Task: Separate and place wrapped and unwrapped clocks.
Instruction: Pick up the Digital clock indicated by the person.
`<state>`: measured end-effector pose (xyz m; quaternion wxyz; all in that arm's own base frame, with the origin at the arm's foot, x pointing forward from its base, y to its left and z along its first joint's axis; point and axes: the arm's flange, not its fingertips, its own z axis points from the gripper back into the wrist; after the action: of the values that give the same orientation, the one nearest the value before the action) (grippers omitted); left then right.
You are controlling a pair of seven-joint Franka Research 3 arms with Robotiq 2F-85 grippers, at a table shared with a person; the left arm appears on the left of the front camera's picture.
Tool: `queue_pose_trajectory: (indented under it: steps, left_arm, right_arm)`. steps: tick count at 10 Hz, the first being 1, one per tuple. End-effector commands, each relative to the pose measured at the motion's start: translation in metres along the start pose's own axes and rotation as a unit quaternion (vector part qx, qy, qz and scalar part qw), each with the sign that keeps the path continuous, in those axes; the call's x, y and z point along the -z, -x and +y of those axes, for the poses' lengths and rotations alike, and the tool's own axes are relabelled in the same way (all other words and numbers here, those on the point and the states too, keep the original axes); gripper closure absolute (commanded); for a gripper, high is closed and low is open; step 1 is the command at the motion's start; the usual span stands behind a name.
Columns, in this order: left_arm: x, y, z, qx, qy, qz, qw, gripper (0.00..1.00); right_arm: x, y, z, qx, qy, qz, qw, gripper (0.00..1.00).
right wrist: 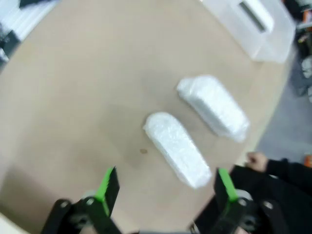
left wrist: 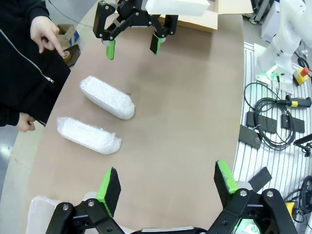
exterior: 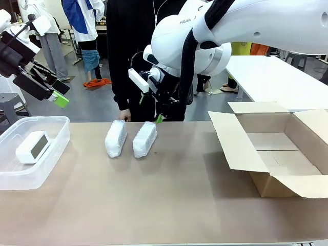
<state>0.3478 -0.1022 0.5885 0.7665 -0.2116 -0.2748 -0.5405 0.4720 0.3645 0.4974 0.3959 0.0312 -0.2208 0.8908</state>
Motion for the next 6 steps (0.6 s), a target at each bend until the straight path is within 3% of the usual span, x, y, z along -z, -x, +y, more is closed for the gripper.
queue_pose_trajectory:
  steps: [1, 4, 5, 6]
  left_arm:
    - [-0.002, -0.003, 0.001, -0.005, 0.004, -0.003, 1.000, 0.00]
    - [-0.002, -0.003, 0.001, -0.005, 0.004, -0.003, 1.000, 0.00]
    - [-0.002, -0.003, 0.001, -0.005, 0.004, -0.003, 1.000, 0.00]
    - [-0.002, -0.003, 0.001, -0.005, 0.004, -0.003, 1.000, 0.00]
  right_arm:
    - [0.001, -0.013, 0.000, 0.064, -0.003, 0.008, 0.998, 0.00]
    - [0.001, -0.008, 0.000, 0.041, -0.001, -0.001, 0.999, 0.00]
    - [0.021, 0.028, -0.035, 0.069, -0.021, 0.000, 0.997, 0.00]
    - [0.045, 0.035, -0.057, 0.014, -0.051, -0.005, 0.999, 0.00]
